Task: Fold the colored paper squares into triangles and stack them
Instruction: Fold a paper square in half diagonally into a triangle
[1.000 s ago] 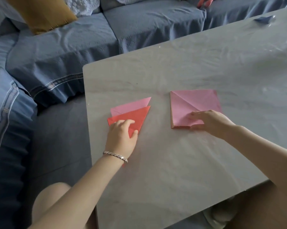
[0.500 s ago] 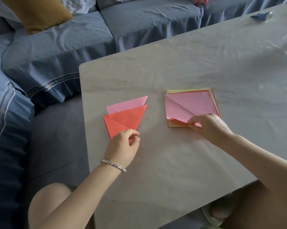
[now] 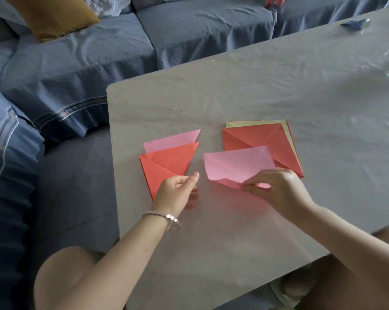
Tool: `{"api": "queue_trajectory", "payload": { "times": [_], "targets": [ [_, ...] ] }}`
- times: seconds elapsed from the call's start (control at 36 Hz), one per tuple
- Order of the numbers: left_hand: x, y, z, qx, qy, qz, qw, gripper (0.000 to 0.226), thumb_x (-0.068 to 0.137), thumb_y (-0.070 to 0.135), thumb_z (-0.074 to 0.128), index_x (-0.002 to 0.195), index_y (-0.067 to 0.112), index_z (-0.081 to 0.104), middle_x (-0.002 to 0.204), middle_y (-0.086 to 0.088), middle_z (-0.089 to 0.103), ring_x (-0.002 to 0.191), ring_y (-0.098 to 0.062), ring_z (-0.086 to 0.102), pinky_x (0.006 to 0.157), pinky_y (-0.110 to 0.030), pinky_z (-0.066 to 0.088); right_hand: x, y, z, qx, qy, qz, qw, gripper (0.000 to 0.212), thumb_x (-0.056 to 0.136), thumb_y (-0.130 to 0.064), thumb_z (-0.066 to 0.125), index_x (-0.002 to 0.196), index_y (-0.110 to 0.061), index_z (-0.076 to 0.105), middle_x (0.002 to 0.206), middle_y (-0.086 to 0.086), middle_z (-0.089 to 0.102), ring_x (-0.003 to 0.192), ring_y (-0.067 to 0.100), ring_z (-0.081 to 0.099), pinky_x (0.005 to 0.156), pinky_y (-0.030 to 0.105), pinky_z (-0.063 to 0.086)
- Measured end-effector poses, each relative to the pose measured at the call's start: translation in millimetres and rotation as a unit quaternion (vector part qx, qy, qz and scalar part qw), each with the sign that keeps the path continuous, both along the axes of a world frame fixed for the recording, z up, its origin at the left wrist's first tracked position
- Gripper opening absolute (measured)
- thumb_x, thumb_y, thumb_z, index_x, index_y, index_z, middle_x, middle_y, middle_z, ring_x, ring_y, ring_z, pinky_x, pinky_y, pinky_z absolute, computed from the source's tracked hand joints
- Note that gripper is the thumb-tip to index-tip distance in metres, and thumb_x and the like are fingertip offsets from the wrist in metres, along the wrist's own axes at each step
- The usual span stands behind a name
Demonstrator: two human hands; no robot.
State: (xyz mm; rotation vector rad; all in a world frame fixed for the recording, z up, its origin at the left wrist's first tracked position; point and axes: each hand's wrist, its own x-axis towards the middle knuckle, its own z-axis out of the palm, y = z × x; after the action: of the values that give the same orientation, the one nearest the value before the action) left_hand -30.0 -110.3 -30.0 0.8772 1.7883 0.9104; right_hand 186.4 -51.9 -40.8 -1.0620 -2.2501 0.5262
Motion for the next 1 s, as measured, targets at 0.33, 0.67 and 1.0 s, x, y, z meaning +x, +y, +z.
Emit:
{"api": "queue_trajectory", "payload": {
  "times": [0.33,0.67,1.0],
  "targets": [
    [-5,5,-7,-0.009,0.057,0.062,0.996,0.021,0.076,0.002,0.067,0.071,0.018,0.054,0.074,0.0,0.062,0.074,-0.023,0.061,0.071,-0.034,0.051,-13,-42,-34,0.101,-0.069,0.215,0.969,0.02,0.082,-0.019,0.056,0.097,-0.016,0.069,0.108,-0.002,0.065,0.103,0.014,0.056,0.089,0.028,0.044],
    [-21,3,-11,0.022,0.26,-0.027,0.965,0.016,0.083,0.009,0.056,0.083,-0.006,0.051,0.074,-0.019,0.054,0.061,-0.021,0.037,0.055,-0.029,0.029,14,-24,-29,0.047,-0.06,0.172,0.982,0.034,0.092,-0.037,0.047,0.088,-0.016,0.074,0.102,-0.004,0.068,0.103,0.01,0.057,0.088,0.028,0.044],
    [2,-8,29,0.144,0.205,-0.138,0.958,0.023,0.089,0.008,0.055,0.111,0.01,0.062,0.094,0.005,0.062,0.082,-0.005,0.057,0.068,-0.006,0.036,-16,-27,34,-0.115,0.108,0.12,0.98,0.026,0.088,-0.03,0.047,0.102,-0.024,0.069,0.099,-0.01,0.058,0.093,0.002,0.056,0.08,0.012,0.043]
  ]
}}
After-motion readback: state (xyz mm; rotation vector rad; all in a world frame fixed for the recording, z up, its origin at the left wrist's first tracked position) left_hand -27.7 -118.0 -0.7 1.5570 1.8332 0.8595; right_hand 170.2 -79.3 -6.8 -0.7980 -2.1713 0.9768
